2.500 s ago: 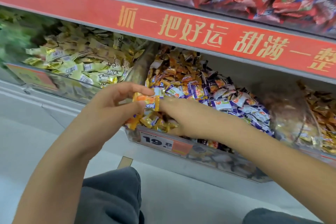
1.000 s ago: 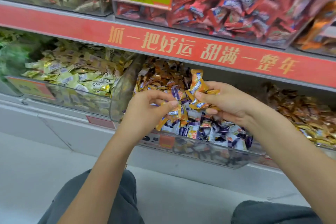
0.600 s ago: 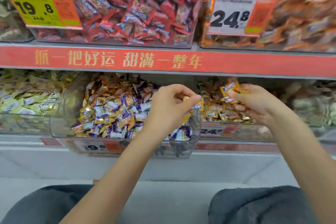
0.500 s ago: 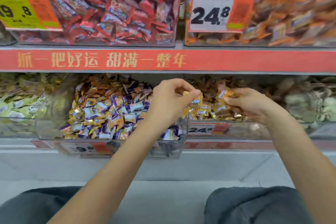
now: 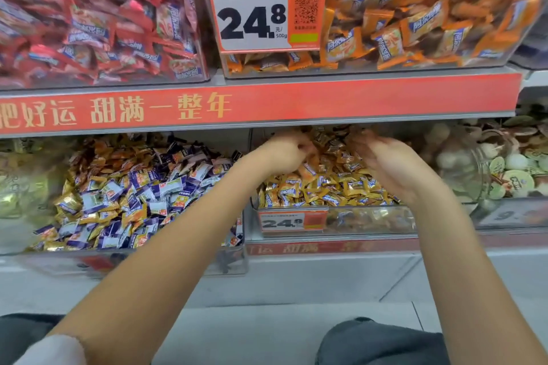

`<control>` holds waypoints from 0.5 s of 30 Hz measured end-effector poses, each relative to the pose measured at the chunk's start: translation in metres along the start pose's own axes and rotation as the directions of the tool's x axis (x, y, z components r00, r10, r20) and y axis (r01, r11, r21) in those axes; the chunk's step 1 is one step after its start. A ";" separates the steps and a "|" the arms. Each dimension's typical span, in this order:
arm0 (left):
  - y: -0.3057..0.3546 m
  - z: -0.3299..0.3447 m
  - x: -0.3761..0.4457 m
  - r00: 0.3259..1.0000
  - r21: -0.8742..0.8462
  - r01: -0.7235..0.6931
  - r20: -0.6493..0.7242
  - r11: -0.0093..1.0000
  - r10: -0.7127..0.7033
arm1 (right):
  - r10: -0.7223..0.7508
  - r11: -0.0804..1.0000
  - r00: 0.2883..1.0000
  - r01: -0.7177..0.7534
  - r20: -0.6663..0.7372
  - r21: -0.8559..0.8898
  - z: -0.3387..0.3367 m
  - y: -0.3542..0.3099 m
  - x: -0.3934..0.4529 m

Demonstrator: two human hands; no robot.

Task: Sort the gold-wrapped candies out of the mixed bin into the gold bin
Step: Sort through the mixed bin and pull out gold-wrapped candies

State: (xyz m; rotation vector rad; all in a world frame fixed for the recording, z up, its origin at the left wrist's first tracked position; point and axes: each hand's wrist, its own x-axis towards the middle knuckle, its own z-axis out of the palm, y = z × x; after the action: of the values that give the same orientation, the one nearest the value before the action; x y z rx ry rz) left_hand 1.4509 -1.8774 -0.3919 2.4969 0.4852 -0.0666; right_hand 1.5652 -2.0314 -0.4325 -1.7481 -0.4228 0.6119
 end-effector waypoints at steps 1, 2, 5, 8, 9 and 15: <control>0.001 -0.005 -0.005 1.000 0.028 -0.013 0.011 1.000 0.013 | -0.001 1.000 1.000 0.001 0.014 -0.029 0.000 0.002 -0.002; 0.001 -0.011 -0.014 1.000 0.050 -0.028 0.000 0.998 0.028 | -0.005 0.997 0.999 0.007 0.032 -0.073 0.004 -0.002 -0.009; -0.008 -0.027 -0.064 0.982 0.067 -0.147 -0.108 0.987 0.153 | 0.011 0.958 0.994 0.021 0.110 -0.285 0.022 -0.022 -0.034; -0.039 -0.033 -0.133 0.913 0.052 -0.208 -0.349 0.977 0.212 | -0.115 0.701 0.993 0.110 0.040 -0.705 0.049 -0.031 -0.061; -0.057 -0.034 -0.155 0.892 0.075 -0.170 -0.412 0.983 0.186 | -0.196 0.579 0.981 0.106 -0.012 -0.809 0.062 -0.036 -0.072; -0.177 -0.061 -0.261 0.702 -0.092 0.331 -0.641 0.939 -0.311 | -0.584 0.396 0.802 0.413 0.122 -0.820 0.167 -0.074 -0.121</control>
State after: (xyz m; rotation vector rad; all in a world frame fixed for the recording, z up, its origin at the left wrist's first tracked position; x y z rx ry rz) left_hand 1.1410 -1.7937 -0.3977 2.3790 1.2145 0.6913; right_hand 1.3708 -1.9521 -0.3698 -2.3586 -1.2124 -0.3027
